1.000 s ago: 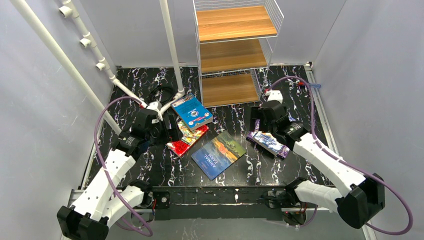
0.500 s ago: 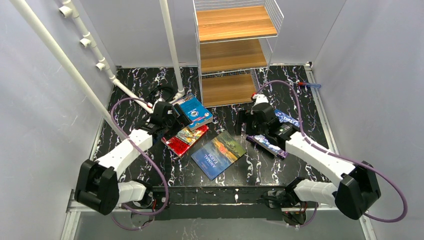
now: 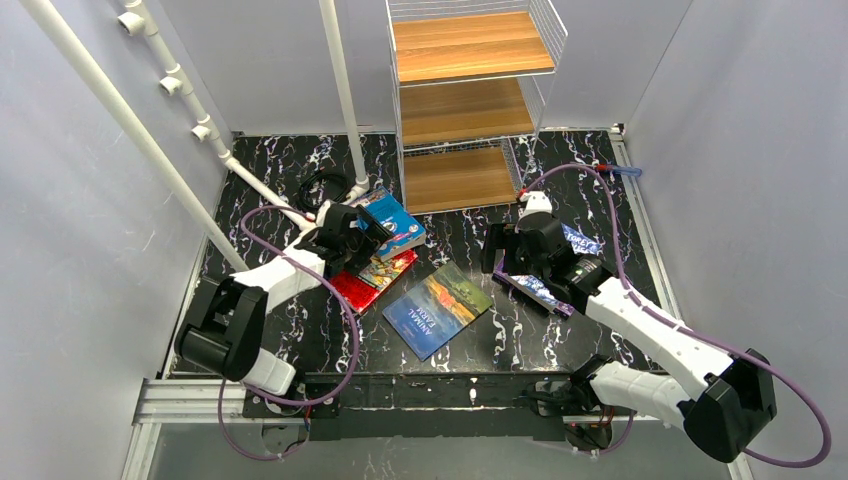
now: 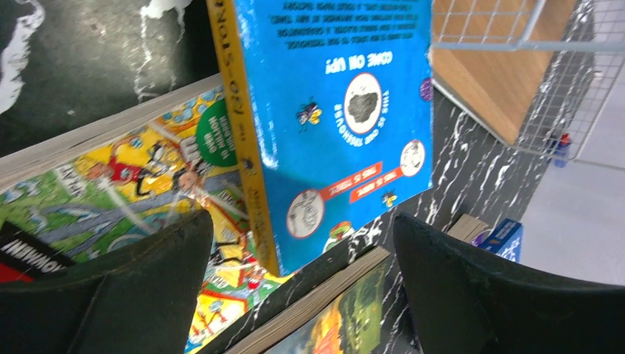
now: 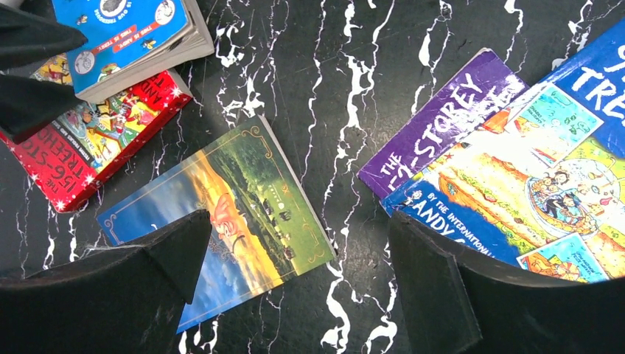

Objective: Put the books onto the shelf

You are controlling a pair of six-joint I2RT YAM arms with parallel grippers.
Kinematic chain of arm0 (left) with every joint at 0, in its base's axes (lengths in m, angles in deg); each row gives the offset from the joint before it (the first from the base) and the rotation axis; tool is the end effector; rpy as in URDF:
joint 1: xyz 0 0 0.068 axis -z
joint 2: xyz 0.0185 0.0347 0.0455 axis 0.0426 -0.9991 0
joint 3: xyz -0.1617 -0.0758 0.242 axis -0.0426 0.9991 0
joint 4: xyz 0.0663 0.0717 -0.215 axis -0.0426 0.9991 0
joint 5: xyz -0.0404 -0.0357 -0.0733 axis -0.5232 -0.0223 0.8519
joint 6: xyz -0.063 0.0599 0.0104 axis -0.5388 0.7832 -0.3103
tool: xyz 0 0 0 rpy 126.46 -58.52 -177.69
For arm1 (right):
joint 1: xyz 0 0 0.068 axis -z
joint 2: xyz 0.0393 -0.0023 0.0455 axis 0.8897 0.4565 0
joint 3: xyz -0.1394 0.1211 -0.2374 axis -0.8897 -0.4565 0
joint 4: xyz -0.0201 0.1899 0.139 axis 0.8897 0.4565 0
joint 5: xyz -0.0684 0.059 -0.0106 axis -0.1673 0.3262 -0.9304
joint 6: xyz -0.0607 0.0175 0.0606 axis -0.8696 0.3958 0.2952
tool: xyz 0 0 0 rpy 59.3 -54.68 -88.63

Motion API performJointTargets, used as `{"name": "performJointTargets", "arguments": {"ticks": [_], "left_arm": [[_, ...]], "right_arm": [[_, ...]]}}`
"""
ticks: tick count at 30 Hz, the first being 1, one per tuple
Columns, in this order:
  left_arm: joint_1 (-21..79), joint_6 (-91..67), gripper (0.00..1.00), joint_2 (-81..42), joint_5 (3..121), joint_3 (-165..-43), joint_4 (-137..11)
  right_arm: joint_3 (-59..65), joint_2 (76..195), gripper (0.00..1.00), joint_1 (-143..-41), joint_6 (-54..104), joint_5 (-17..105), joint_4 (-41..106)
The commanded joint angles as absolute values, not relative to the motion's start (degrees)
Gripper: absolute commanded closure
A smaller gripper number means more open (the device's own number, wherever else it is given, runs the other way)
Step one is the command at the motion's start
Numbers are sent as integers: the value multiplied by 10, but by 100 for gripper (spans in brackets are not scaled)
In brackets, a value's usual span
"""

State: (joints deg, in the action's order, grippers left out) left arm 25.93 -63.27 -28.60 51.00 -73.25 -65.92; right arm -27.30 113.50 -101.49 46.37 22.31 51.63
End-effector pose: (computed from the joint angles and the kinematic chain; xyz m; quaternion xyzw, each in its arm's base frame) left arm 0.2869 -0.1208 0.2076 -0.3142 0.8413 -0.2863 0.3340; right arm 0.1838 0.1230 0.2869 -0.0228 0.8776 0.1667 0.4489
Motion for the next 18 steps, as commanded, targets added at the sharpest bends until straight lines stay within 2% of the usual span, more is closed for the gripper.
{"name": "performJointTargets", "arguments": {"ticks": [1,8,10,13,18], "left_arm": [[262,-666,11,-309,504,-742,-670],[262,-668,26,-324,508,-700,-779],[263,-653,34,-316,510,-697,-786],[262,-640,56,-305,508,-691,-786],[262,-633,68,-305,520,-692,-787]], "right_arm": [[-269,1116,1,-1015,462,199,531],[-272,1101,1,-1015,457,180,547],[-272,1101,1,-1015,458,180,548],[-275,1104,1,-1016,458,182,542],[-274,1114,1,-1016,459,189,541]]}}
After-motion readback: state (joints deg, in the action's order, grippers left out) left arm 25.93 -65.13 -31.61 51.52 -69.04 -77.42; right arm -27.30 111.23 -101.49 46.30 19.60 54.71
